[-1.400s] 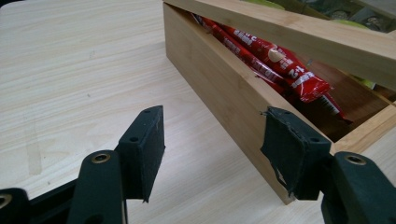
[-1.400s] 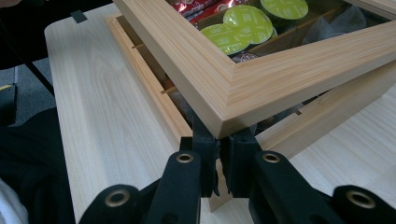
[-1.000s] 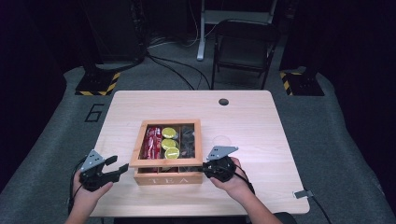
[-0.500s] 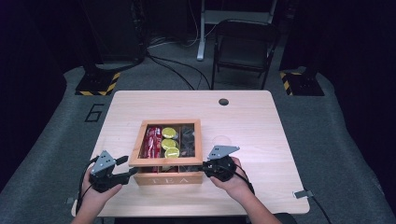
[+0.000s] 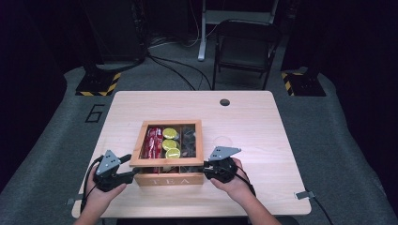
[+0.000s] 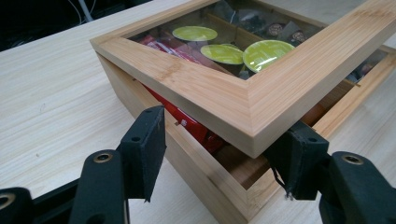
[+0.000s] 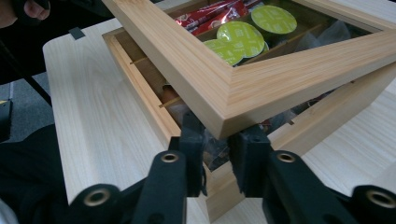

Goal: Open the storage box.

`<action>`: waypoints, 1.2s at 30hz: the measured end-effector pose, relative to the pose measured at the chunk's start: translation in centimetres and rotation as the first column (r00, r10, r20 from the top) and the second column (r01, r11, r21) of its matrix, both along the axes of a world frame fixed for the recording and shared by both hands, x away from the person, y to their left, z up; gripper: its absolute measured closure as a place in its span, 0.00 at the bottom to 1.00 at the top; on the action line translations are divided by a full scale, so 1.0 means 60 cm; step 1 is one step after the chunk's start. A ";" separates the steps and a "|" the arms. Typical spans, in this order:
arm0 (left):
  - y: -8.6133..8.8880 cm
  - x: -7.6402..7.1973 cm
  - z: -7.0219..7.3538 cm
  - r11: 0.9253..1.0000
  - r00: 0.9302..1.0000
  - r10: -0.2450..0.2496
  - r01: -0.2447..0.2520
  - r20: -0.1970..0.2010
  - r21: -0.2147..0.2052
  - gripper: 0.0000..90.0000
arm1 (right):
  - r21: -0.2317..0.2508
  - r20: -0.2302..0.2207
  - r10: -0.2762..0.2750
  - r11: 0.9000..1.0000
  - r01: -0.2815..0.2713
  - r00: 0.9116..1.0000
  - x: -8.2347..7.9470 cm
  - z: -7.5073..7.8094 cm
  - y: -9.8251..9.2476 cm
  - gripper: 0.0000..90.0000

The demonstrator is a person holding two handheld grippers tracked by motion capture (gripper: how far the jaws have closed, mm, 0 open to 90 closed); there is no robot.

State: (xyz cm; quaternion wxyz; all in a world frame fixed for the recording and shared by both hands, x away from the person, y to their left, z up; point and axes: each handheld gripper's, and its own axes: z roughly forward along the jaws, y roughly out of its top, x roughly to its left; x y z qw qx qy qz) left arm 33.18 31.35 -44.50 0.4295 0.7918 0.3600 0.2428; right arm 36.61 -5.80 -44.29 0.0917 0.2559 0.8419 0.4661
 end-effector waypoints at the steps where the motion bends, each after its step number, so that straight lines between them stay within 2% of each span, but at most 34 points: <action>1: -0.002 0.000 0.000 1.000 1.000 -0.002 0.002 0.001 0.000 0.45 | 0.001 0.007 -0.003 1.000 0.003 1.000 0.001 0.000 -0.001 0.77; 3: -0.003 0.001 0.001 1.000 1.000 -0.011 0.011 -0.001 0.004 0.44 | 0.012 0.004 -0.022 1.000 0.022 1.000 0.000 0.001 -0.004 0.71; 4: -0.004 0.001 0.002 1.000 1.000 -0.010 0.010 0.000 0.007 0.44 | 0.012 0.004 -0.022 1.000 0.022 1.000 0.000 0.001 -0.004 0.71; 6: -0.003 0.002 0.005 1.000 1.000 -0.011 0.011 0.000 0.007 0.44 | 0.014 0.026 -0.049 0.999 0.048 0.998 -0.001 0.004 -0.007 0.64; 8: -0.003 0.003 0.007 1.000 1.000 -0.006 0.006 -0.003 -0.009 0.44 | 0.014 0.036 -0.063 0.998 0.063 0.997 -0.003 0.006 -0.008 0.61; 16: -0.003 0.007 0.020 0.999 1.000 0.011 -0.011 -0.010 -0.040 0.44 | 0.012 0.077 -0.093 0.996 0.092 0.993 -0.001 0.015 -0.003 0.60; 17: -0.003 0.009 0.022 0.999 1.000 0.014 -0.015 -0.006 -0.048 0.44 | -0.001 0.094 -0.085 0.996 0.086 0.992 0.001 0.020 -0.003 0.61; 20: -0.003 0.010 0.028 0.999 1.000 0.012 -0.012 -0.013 -0.044 0.44 | -0.012 0.115 -0.111 0.994 0.113 0.987 0.000 0.025 -0.003 0.60; 21: -0.003 0.011 0.032 0.999 1.000 0.014 -0.015 -0.008 -0.042 0.45 | -0.011 0.123 -0.114 0.993 0.116 0.986 0.001 0.031 -0.007 0.57; 22: -0.005 0.012 0.034 0.998 1.000 0.024 -0.024 -0.005 -0.051 0.45 | -0.012 0.118 -0.118 0.993 0.121 0.986 0.002 0.034 -0.008 0.56; 25: -0.009 0.015 0.040 0.999 0.999 0.037 -0.037 -0.004 -0.036 0.44 | 0.006 0.113 -0.119 0.993 0.119 0.986 0.004 0.041 -0.009 0.56; 28: -0.009 0.017 0.044 0.999 0.999 0.040 -0.040 0.001 -0.035 0.44 | 0.019 0.115 -0.098 0.995 0.096 0.989 0.004 0.046 -0.007 0.55; 31: -0.006 0.021 0.050 0.997 0.999 0.045 -0.045 -0.003 -0.070 0.44 | 0.013 0.150 -0.122 0.993 0.121 0.981 0.004 0.055 0.000 0.54; 34: -0.006 0.026 0.060 0.996 0.999 0.048 -0.048 0.003 -0.082 0.44 | 0.037 0.129 -0.124 0.992 0.120 0.984 0.012 0.064 -0.003 0.55; 36: -0.007 0.028 0.066 0.996 0.999 0.050 -0.048 0.021 -0.073 0.45 | 0.042 0.117 -0.133 0.991 0.129 0.984 0.014 0.069 -0.003 0.56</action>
